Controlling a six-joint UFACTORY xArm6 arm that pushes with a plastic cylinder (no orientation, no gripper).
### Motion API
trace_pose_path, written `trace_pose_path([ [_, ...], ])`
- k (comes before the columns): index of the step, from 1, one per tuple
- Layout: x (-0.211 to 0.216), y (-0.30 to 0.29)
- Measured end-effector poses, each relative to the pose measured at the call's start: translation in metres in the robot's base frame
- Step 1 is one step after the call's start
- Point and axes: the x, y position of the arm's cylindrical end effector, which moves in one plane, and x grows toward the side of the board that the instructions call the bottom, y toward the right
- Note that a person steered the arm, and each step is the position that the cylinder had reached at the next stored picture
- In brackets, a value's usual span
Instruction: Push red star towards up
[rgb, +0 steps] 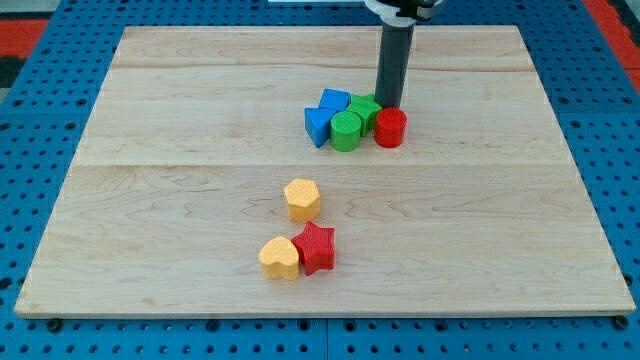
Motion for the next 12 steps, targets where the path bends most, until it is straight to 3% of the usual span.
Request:
trace_pose_path([
  [1,-0.011,0.049],
  [2,0.009,0.081],
  [4,0.129,0.083],
  [7,0.235,-0.008],
  [9,0.25,-0.113],
  [11,0.237,-0.107],
  [12,0.209,-0.097],
])
